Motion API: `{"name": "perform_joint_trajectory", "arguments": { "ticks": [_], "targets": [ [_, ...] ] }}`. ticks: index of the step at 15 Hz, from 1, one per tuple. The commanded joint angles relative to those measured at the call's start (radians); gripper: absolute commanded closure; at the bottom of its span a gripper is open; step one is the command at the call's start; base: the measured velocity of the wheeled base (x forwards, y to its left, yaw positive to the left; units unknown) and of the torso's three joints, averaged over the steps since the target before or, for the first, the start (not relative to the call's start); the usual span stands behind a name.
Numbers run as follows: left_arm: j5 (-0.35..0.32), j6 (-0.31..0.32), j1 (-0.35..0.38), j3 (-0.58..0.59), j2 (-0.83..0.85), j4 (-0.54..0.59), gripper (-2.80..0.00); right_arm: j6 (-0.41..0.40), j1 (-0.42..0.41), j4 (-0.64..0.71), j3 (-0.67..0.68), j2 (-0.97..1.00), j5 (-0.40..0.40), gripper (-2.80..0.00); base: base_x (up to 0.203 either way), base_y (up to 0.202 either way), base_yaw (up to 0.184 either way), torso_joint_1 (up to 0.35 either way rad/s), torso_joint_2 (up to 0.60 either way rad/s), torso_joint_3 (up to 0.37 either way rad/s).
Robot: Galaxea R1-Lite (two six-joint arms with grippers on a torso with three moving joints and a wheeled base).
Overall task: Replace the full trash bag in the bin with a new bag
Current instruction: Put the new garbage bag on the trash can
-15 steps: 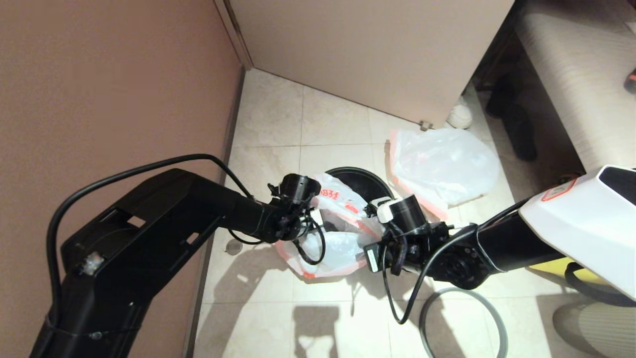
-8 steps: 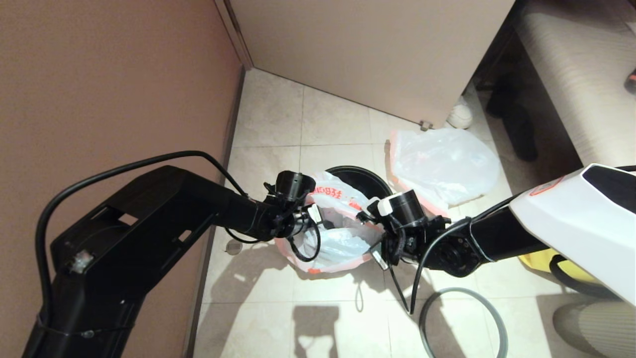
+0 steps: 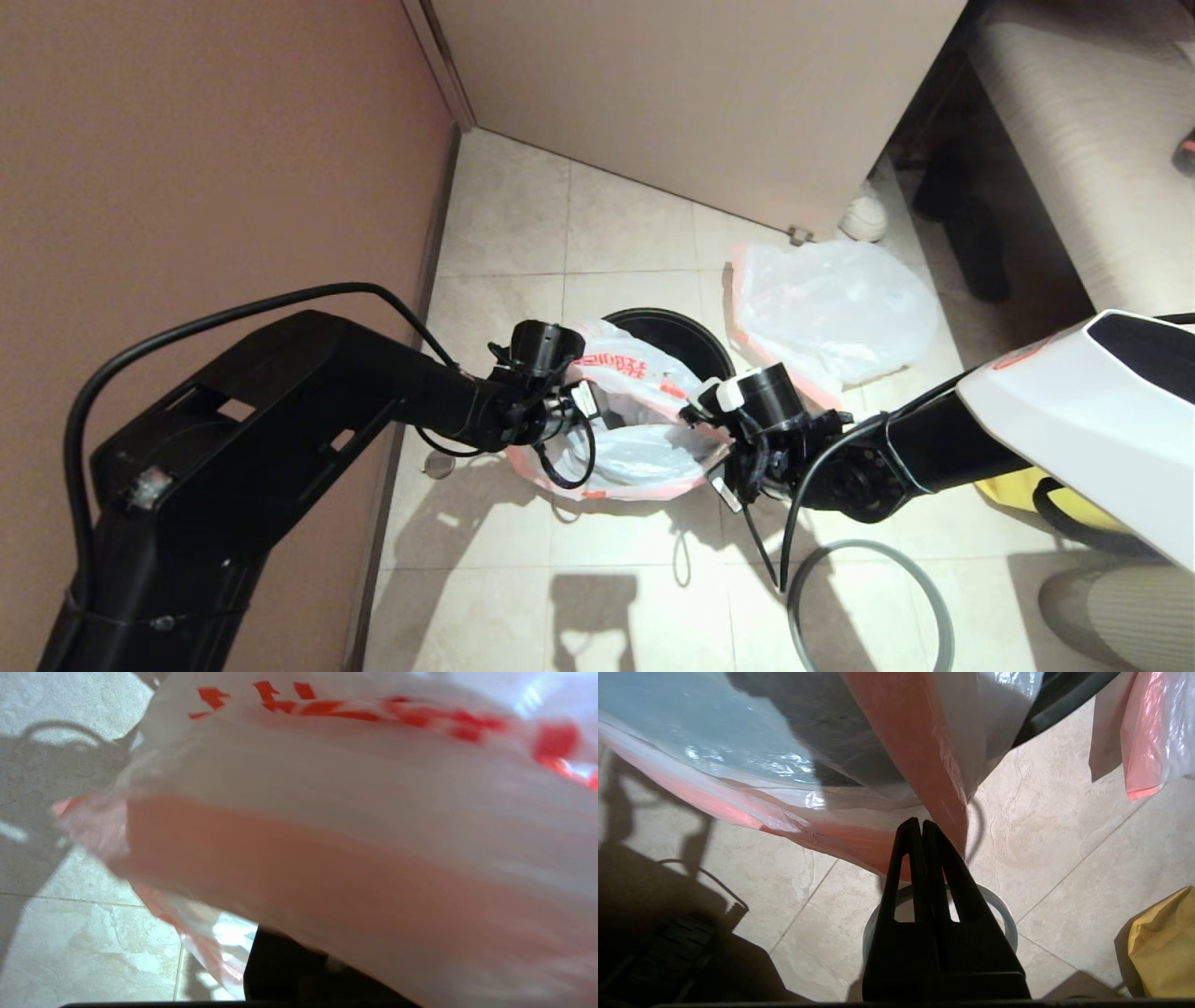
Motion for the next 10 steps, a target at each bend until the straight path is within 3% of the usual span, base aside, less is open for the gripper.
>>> {"name": "perform_joint_trajectory", "arguments": {
  "ticks": [1, 6, 10],
  "targets": [
    [0.002, -0.004, 0.000, 0.002, 0.000, -0.001, 0.00, 0.003, -0.013, -0.010, -0.021, 0.052, -0.001, 0.00, 0.000, 0.000, 0.000, 0.000, 0.00, 0.000],
    [-0.030, -0.003, -0.001, 0.018, -0.001, -0.001, 0.00, 0.111, -0.062, -0.070, -0.172, 0.150, 0.021, 0.00, 0.000, 0.000, 0.000, 0.000, 0.00, 0.000],
    [-0.033, 0.002, -0.003, 0.031, 0.007, -0.002, 0.00, 0.196, -0.115, -0.177, -0.186, 0.136, 0.004, 0.00, 0.000, 0.000, 0.000, 0.000, 0.00, 0.000]
  ]
}}
